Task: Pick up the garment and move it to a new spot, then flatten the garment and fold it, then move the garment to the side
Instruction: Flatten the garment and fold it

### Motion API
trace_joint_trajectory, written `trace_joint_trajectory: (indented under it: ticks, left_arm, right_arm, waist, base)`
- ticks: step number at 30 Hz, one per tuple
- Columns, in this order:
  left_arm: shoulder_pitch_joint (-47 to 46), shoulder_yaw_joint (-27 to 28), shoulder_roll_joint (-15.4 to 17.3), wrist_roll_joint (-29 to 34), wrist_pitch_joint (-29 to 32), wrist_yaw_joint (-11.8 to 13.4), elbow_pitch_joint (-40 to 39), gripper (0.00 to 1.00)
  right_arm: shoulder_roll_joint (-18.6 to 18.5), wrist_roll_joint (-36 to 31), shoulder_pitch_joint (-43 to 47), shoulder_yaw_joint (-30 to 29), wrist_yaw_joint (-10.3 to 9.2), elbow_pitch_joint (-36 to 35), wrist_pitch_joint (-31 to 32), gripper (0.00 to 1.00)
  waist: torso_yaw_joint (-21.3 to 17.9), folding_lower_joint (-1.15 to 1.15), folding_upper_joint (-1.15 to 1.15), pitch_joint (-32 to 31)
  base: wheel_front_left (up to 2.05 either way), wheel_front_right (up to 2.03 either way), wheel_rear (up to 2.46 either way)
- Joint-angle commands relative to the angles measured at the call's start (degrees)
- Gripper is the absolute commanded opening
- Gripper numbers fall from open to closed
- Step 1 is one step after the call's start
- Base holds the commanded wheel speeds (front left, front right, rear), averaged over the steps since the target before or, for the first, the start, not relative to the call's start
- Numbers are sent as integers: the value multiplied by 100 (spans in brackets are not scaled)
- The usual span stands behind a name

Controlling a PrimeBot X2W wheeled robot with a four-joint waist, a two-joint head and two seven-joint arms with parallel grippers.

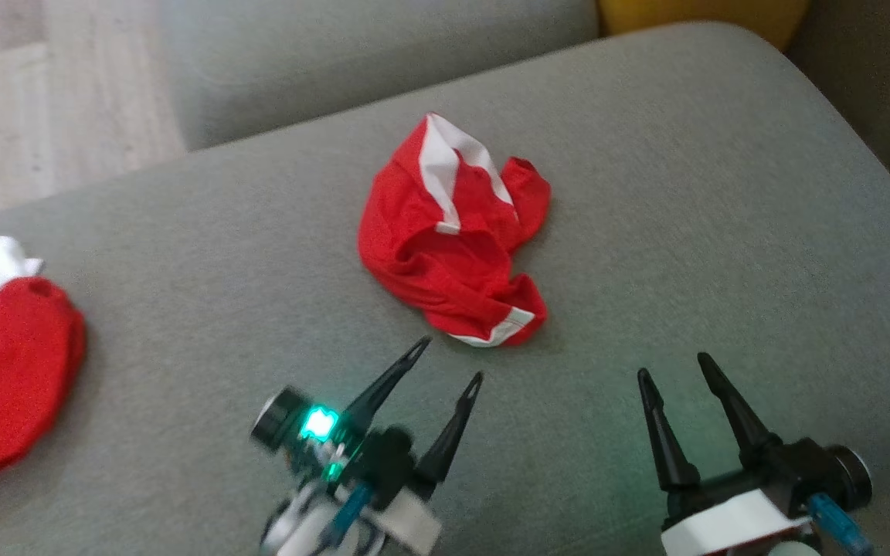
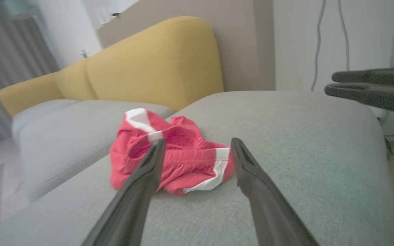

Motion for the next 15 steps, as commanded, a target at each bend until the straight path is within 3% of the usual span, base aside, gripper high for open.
trace_joint_trajectory:
  ticks: [1, 9, 15]
  left_arm:
    - [-562, 44, 7, 151, 81, -86, 48, 100]
    - [-2009, -661, -36, 562, 867, -471, 1082, 100]
    - [-2940, -1146, -62, 595, 1164, -557, 1788, 100]
  right_arm:
    - [-3, 65, -268, 181, -4, -196, -36, 100]
    - [15, 103, -414, 264, -4, -184, -36, 100]
    - [22, 147, -589, 324, -4, -190, -36, 100]
  waist:
    - [-261, -1, 0, 239]
    - [-556, -1, 0, 627]
    - [-645, -1, 0, 1032]
  base:
    - [0, 0, 0]
    - [0, 0, 0]
    - [0, 0, 0]
